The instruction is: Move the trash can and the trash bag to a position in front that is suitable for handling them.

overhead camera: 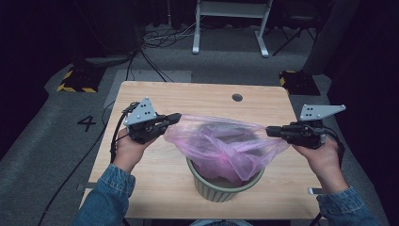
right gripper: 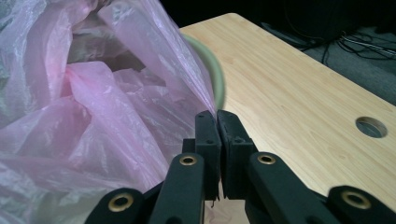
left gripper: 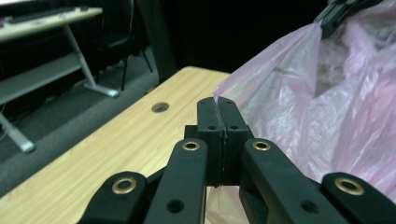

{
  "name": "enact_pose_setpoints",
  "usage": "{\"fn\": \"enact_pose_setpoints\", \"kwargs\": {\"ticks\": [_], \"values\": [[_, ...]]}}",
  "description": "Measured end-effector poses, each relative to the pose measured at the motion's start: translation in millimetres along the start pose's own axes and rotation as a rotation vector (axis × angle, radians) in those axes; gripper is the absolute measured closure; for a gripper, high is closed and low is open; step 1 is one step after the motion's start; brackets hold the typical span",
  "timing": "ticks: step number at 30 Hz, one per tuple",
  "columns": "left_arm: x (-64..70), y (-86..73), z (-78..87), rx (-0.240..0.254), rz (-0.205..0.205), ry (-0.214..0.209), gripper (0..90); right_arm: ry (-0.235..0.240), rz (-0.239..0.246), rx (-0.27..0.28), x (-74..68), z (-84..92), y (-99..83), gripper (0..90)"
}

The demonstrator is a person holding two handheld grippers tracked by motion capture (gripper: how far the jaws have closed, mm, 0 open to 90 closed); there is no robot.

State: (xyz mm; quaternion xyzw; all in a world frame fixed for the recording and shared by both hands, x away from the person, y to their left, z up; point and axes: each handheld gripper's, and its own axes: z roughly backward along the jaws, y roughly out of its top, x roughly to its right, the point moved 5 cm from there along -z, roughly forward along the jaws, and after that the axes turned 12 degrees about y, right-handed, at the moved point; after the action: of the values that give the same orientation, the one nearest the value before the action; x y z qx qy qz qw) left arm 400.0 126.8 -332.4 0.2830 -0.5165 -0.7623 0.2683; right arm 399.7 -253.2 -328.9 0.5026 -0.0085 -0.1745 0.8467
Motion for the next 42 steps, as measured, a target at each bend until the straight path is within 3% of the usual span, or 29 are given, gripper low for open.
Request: {"fn": "enact_pose_setpoints", "kwargs": {"ticks": [11, 20, 26, 37, 40, 42], "values": [[-3.3, -30.4, -39.1, -0.112, 0.038, -0.012, 89.5, -0.048, -0.086, -0.024, 30.5, -25.9, -19.1, 87.2], [-1.6, -64.3, -52.2, -0.206, 0.073, -0.050, 89.5, -0.043, -0.129, -0.102, 38.3, -47.0, -44.8, 89.4], [3.8, -78.3, -49.1, -0.209, 0.096, -0.085, 89.6, 0.004, -0.170, -0.091, 33.5, -49.4, -67.6, 89.9], [20.3, -103.8, -40.4, -0.220, 0.103, -0.113, 89.3, 0.054, -0.170, -0.109, 12.6, -53.5, -103.7, 89.9], [17.3, -101.8, -34.9, -0.185, 0.110, -0.061, 75.5, 0.050, -0.142, -0.106, 9.4, -51.4, -103.8, 86.8], [13.1, -97.7, -29.0, -0.148, 0.126, -0.053, 67.9, 0.012, -0.133, -0.093, 10.1, -45.9, -101.4, 72.6]]}}
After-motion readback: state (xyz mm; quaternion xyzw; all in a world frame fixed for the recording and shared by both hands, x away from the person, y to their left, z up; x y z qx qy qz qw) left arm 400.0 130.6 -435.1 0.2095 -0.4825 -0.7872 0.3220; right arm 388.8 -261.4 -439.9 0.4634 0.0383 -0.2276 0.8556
